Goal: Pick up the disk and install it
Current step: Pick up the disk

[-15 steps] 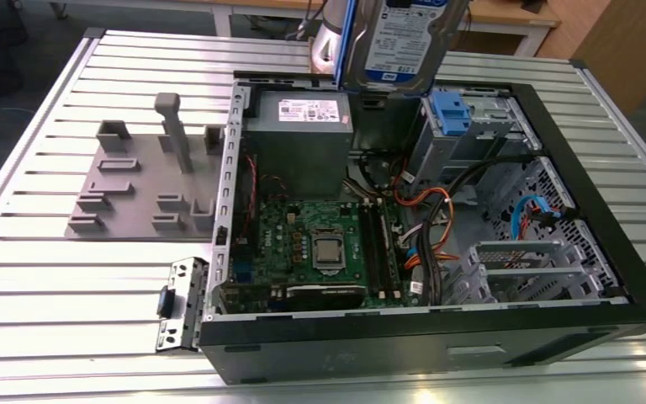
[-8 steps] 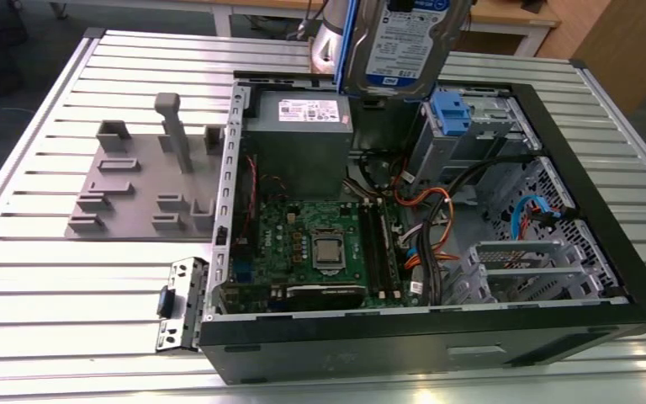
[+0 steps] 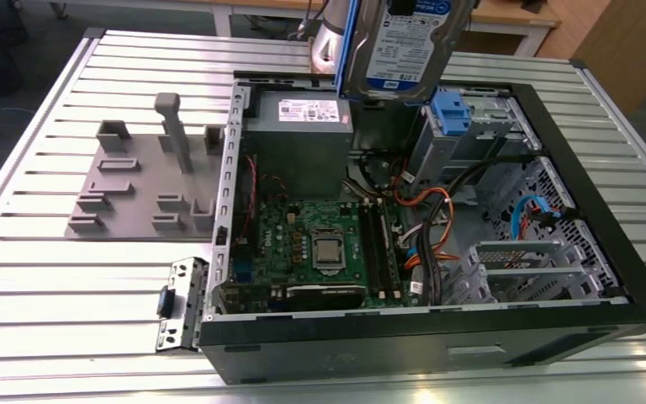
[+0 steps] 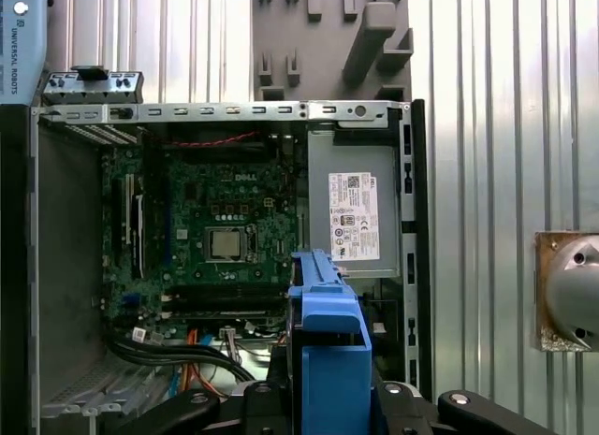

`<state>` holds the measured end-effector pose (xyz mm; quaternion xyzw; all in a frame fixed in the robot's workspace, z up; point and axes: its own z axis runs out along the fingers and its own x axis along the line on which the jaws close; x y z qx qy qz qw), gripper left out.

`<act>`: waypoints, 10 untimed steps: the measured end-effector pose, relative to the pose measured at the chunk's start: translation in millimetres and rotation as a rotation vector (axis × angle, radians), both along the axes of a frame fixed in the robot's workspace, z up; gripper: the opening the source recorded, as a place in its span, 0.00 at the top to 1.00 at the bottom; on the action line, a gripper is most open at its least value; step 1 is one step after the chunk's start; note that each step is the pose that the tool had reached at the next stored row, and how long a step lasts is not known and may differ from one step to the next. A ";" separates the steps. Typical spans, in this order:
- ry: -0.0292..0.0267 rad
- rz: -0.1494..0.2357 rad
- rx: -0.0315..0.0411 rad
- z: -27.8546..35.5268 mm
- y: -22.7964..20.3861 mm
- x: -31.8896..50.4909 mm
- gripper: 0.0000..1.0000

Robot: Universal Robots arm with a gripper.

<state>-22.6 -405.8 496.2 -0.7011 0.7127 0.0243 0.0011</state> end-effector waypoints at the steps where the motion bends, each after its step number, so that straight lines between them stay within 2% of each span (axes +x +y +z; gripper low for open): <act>1: 0.0001 0.000 -0.0001 0.0 -0.6 0.0 0.64; 10: 0.0001 0.000 -0.0001 -0.3 -6.4 0.0 0.64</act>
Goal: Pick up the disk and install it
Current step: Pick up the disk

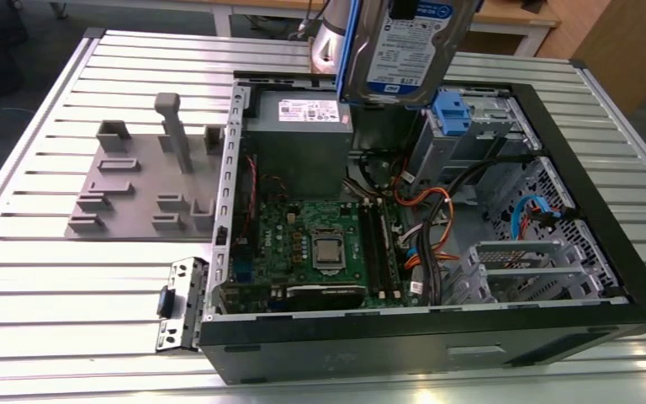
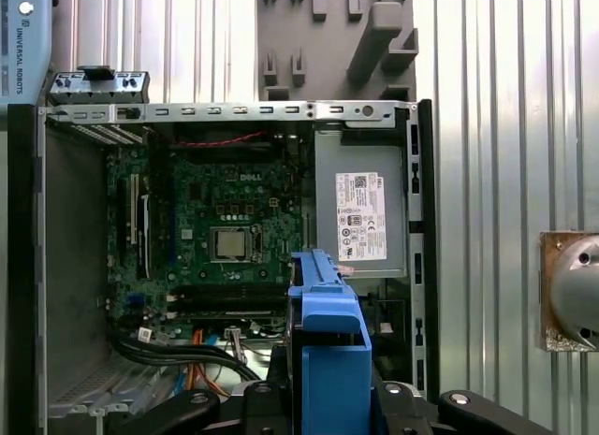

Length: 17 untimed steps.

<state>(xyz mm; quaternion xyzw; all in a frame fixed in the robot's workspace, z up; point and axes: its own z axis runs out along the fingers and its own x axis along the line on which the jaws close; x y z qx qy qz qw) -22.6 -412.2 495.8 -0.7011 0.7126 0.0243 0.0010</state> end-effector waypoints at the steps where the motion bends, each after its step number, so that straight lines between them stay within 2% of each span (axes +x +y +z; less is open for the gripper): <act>1: 0.0000 0.000 0.0000 0.0 -0.7 0.0 0.64; 4: 0.0000 0.000 0.0000 -0.2 -3.0 0.0 0.64; 6: -0.0001 0.000 0.0001 -0.4 -7.0 0.0 0.64; 17: 0.0000 0.000 -0.0002 -0.9 -17.2 0.0 0.64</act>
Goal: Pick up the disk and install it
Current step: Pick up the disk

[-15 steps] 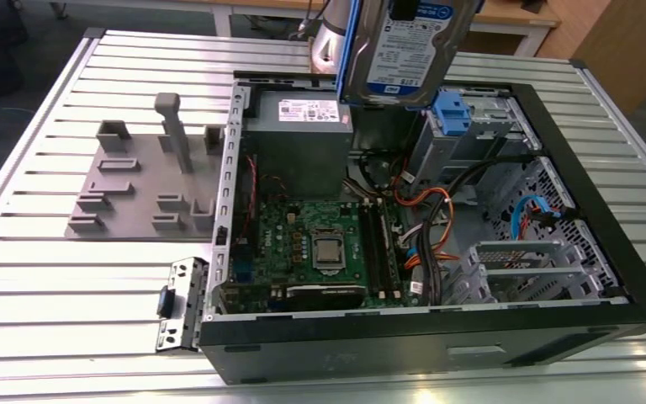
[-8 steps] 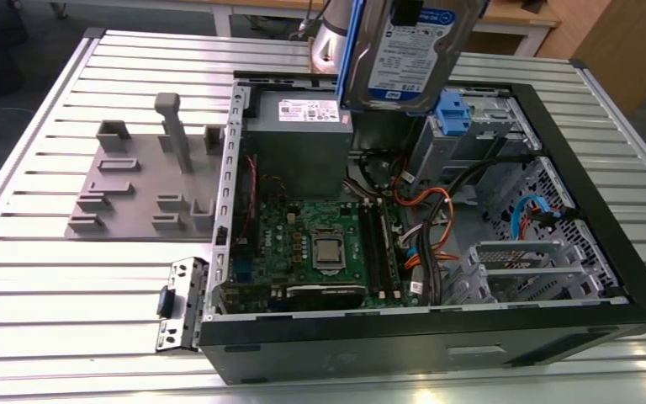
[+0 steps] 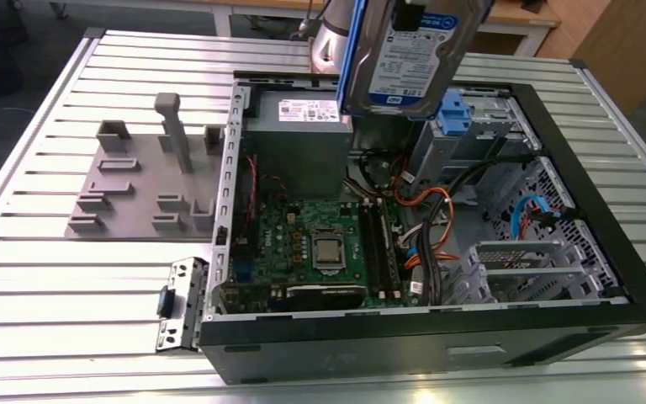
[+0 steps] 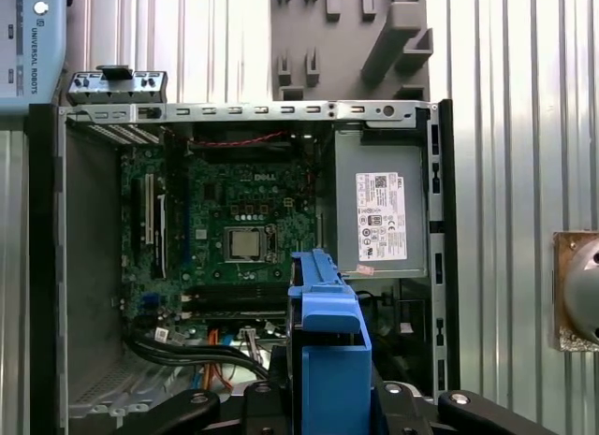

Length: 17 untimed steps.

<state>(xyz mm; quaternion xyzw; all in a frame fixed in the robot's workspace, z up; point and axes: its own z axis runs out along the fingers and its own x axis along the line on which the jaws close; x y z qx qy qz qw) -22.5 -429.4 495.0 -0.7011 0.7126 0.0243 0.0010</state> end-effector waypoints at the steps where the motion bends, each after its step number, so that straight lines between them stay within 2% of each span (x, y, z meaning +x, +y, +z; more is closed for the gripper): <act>1: 0.0000 0.000 0.0000 0.0 -0.8 0.0 0.64; 17: 0.0000 0.000 -0.0002 -0.7 -16.0 0.1 0.64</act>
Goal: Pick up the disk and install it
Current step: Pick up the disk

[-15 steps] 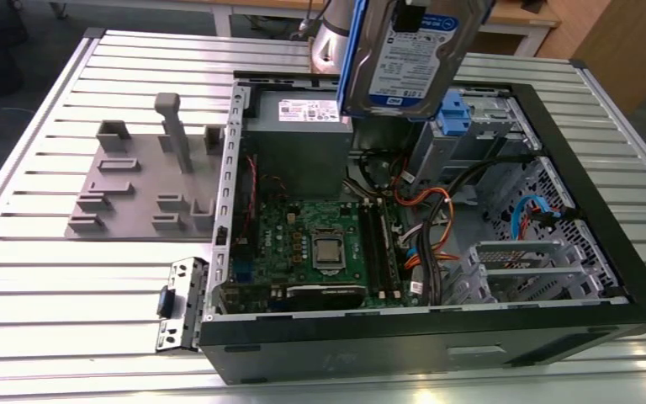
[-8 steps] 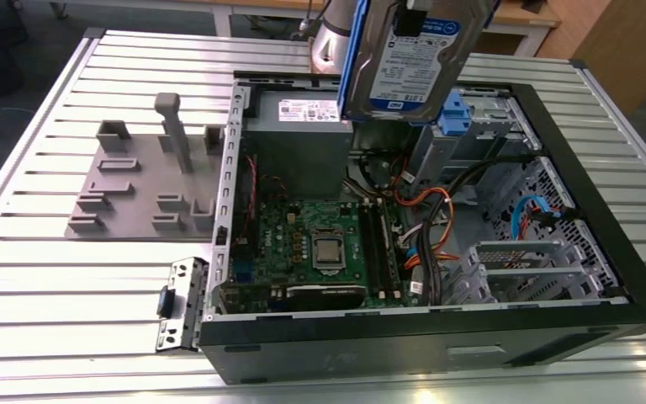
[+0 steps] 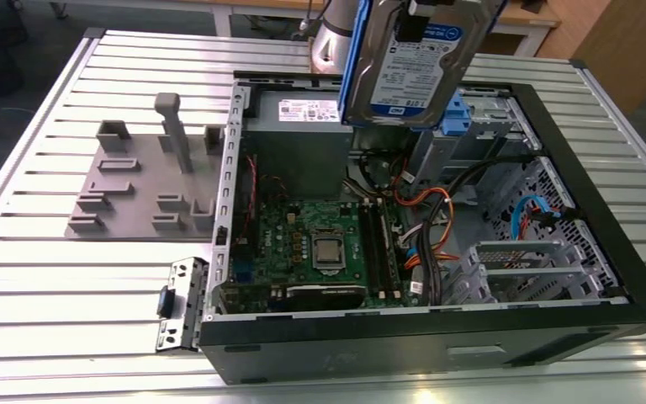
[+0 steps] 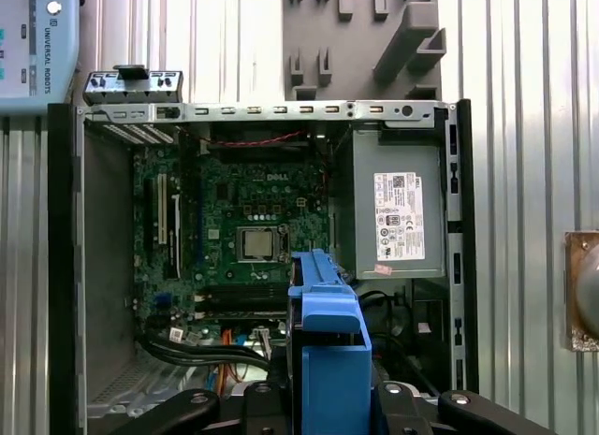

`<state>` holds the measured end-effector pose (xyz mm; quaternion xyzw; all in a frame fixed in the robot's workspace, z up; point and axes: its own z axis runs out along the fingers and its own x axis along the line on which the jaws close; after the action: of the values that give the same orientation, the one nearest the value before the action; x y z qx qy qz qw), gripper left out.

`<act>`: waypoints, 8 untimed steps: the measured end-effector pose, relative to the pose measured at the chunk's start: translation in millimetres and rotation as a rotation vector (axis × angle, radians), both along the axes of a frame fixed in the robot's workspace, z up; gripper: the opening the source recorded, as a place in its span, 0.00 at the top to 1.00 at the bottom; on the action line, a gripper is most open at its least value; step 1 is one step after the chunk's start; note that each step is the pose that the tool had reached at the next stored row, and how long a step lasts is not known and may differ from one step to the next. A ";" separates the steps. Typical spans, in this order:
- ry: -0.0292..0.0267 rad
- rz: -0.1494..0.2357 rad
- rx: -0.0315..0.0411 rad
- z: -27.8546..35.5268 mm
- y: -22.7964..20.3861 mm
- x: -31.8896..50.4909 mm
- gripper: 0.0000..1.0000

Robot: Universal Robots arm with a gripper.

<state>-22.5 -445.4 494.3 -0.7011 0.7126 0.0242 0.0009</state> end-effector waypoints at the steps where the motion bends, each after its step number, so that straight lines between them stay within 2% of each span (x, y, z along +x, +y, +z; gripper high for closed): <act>1: 0.0000 0.000 0.0000 0.0 -1.0 0.0 0.64; 8: 0.0000 0.000 0.0000 -0.4 -7.4 0.0 0.64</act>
<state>-22.4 -452.8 494.0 -0.7011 0.7126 0.0242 0.0009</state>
